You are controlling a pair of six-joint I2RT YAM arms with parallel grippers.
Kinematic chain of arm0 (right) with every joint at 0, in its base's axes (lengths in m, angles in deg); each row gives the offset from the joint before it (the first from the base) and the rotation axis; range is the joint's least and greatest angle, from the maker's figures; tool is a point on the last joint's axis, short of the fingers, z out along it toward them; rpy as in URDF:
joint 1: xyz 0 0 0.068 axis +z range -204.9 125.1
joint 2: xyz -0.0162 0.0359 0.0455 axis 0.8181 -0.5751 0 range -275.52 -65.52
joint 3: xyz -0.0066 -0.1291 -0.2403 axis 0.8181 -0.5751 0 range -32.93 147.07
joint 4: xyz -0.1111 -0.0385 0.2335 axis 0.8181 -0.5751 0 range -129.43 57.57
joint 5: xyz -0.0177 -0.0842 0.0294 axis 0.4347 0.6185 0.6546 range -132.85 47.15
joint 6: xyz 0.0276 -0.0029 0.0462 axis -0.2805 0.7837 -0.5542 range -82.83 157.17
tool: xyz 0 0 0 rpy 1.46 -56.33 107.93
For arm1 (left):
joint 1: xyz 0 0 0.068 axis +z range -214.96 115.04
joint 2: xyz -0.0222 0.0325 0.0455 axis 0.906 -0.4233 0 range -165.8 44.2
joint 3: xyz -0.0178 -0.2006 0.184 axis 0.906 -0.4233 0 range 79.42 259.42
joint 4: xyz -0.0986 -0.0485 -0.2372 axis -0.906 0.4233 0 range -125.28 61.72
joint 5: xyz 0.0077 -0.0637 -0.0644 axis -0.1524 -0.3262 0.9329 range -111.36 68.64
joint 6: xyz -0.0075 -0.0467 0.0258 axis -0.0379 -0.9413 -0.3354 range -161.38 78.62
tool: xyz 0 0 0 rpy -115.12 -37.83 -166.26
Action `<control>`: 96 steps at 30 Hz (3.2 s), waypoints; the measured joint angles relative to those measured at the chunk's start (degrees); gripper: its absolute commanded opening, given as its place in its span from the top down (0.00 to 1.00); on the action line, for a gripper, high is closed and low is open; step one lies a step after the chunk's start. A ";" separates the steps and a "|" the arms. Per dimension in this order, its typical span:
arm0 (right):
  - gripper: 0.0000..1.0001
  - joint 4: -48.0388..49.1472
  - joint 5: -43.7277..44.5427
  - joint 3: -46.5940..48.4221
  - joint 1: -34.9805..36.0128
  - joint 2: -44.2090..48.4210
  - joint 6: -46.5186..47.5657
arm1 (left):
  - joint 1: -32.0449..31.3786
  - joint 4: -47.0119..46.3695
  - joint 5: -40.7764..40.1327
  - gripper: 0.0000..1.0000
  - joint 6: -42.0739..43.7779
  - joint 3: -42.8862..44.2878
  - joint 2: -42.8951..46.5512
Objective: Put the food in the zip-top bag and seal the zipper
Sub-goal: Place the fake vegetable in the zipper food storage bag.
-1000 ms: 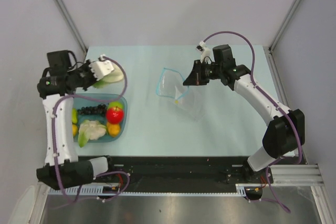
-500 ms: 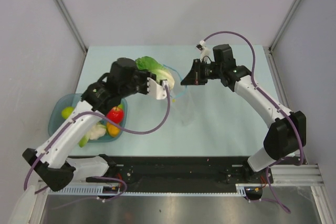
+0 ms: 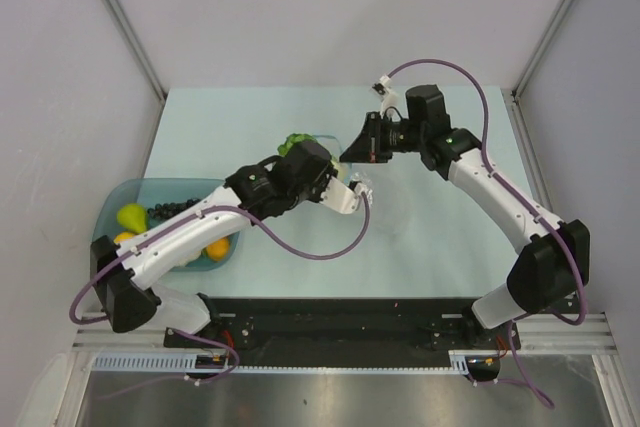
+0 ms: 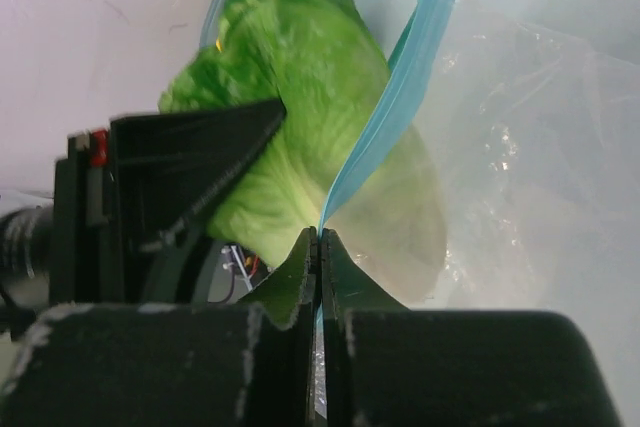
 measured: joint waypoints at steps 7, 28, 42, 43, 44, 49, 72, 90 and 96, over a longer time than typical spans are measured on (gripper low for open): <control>1.00 1.14 0.02 0.02 0.70 -0.74 -0.33 | -3.30 9.92 1.68 1.00 -13.66 11.74 -6.58; 1.00 0.90 0.98 0.24 0.63 1.86 9.25 | 11.32 24.11 38.97 0.96 -55.23 22.32 -13.33; 1.00 -0.72 0.44 0.63 3.06 6.14 17.18 | 21.86 20.96 65.40 0.96 -69.35 11.91 -13.53; 1.00 -0.79 0.42 0.63 3.58 6.78 18.16 | 22.80 21.05 67.54 0.96 -70.23 11.13 -13.86; 1.00 -1.03 0.31 0.63 4.07 7.32 19.15 | 23.76 21.11 69.72 0.95 -70.86 10.73 -14.29; 1.00 -1.99 0.59 -0.42 5.64 10.16 24.22 | 26.36 15.78 78.42 0.95 -76.94 8.33 -14.58; 1.00 0.66 1.29 -5.60 -0.37 10.84 15.04 | 29.77 -59.56 69.40 0.99 -138.59 -22.69 -2.29; 1.00 23.54 -2.80 -10.05 0.04 2.91 -15.47 | 26.56 -56.65 39.04 0.93 -139.38 -17.05 -0.31; 1.00 29.64 -3.76 -3.74 2.47 -3.08 -28.09 | 23.89 -52.50 29.29 0.90 -137.31 -11.80 -0.61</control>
